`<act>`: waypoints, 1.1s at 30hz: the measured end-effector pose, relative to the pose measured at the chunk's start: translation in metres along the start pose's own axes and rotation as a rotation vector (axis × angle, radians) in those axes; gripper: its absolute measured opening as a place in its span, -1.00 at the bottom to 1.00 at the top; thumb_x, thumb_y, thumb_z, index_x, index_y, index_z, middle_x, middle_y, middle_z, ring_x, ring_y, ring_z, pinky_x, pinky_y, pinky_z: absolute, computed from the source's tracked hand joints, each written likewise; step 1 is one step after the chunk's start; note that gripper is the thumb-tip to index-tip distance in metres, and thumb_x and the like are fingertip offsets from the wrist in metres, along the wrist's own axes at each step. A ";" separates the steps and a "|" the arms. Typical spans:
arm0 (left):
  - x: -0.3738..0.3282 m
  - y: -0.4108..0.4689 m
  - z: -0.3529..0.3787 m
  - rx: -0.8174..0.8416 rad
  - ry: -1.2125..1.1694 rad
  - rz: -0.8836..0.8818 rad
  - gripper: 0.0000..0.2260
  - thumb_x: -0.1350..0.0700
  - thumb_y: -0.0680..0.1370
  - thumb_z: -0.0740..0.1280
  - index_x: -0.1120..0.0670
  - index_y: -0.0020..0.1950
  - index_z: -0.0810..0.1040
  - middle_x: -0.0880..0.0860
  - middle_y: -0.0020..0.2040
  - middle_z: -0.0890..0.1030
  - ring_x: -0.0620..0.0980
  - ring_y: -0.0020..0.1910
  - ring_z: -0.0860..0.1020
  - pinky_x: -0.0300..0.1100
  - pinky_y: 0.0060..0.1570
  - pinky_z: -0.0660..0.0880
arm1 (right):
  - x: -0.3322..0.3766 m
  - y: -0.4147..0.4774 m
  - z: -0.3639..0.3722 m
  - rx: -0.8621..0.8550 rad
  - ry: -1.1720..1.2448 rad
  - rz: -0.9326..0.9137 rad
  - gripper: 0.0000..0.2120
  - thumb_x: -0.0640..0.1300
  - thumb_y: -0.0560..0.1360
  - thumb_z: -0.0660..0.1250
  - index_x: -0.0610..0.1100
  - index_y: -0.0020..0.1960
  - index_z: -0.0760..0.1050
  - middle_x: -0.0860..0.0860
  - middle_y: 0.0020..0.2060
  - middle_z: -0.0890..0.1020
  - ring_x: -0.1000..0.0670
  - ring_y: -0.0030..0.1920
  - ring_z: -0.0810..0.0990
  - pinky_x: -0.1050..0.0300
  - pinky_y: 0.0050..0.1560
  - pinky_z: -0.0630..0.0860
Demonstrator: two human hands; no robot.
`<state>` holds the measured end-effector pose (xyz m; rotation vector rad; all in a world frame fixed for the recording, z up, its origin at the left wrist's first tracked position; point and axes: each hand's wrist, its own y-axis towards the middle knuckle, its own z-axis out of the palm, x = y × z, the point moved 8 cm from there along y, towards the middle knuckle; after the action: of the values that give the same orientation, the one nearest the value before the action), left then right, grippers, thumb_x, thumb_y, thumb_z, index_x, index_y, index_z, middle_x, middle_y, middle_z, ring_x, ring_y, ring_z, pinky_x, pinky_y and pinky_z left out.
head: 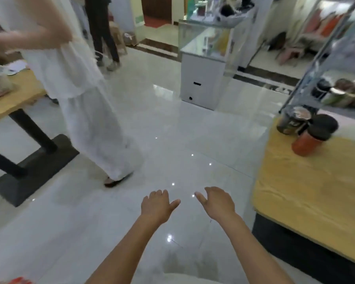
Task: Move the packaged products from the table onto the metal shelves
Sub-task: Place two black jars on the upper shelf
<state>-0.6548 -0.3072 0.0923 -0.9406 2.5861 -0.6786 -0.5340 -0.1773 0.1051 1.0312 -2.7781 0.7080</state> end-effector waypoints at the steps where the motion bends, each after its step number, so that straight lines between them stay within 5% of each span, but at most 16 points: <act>1: -0.043 0.004 0.001 -0.002 0.029 0.056 -0.42 -0.29 0.60 -0.01 0.09 0.43 0.31 0.09 0.36 0.43 0.07 0.33 0.37 -0.06 0.22 0.33 | -0.042 -0.009 -0.012 -0.019 0.009 0.052 -0.42 0.25 0.60 -0.01 -0.15 0.36 0.40 -0.07 0.30 0.48 -0.07 0.32 0.41 0.04 0.31 0.32; 7: -0.280 -0.004 0.022 -0.010 0.167 0.432 -0.45 -0.26 0.61 -0.01 0.10 0.40 0.32 0.09 0.34 0.43 0.08 0.33 0.36 -0.05 0.23 0.31 | -0.268 -0.091 -0.048 -0.092 0.103 0.400 -0.49 0.23 0.60 -0.02 -0.09 0.28 0.45 -0.04 0.19 0.54 -0.07 0.18 0.48 0.04 0.16 0.42; 12: -0.403 -0.033 0.049 0.030 0.255 0.631 -0.45 -0.26 0.61 -0.01 0.09 0.44 0.28 0.09 0.38 0.40 0.08 0.37 0.32 -0.03 0.29 0.26 | -0.378 -0.160 -0.052 -0.136 0.237 0.624 -0.44 0.26 0.59 -0.05 -0.11 0.27 0.45 -0.05 0.20 0.52 -0.07 0.19 0.47 0.04 0.18 0.43; 17: -0.453 -0.022 0.053 0.014 0.323 0.683 -0.42 -0.24 0.62 0.00 0.09 0.51 0.18 0.09 0.46 0.31 0.09 0.45 0.24 0.00 0.36 0.22 | -0.429 -0.182 -0.050 -0.161 0.305 0.725 -0.45 0.27 0.59 -0.02 -0.13 0.20 0.48 -0.05 0.14 0.55 -0.04 0.12 0.49 0.03 0.13 0.46; 25: -0.501 0.061 0.007 -0.088 0.309 0.596 -0.36 -0.27 0.61 -0.01 0.11 0.55 0.07 0.14 0.51 0.21 0.12 0.50 0.15 0.03 0.39 0.21 | -0.476 -0.119 -0.083 -0.142 0.263 0.672 -0.42 0.24 0.61 0.00 -0.14 0.43 0.32 -0.07 0.39 0.39 -0.08 0.39 0.33 0.03 0.33 0.32; 33: -0.572 0.167 -0.070 -0.314 0.098 0.493 -0.27 -0.28 0.60 -0.02 0.13 0.56 -0.22 0.12 0.58 -0.16 0.09 0.55 -0.14 -0.01 0.49 0.02 | -0.556 -0.025 -0.136 -0.050 0.138 0.633 -0.45 0.22 0.60 0.05 -0.11 0.42 0.35 -0.05 0.39 0.40 -0.06 0.40 0.33 0.08 0.34 0.31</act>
<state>-0.3493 0.2073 0.1319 -0.3147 2.8984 -0.1923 -0.1014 0.1981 0.1006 0.0626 -2.9689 0.7199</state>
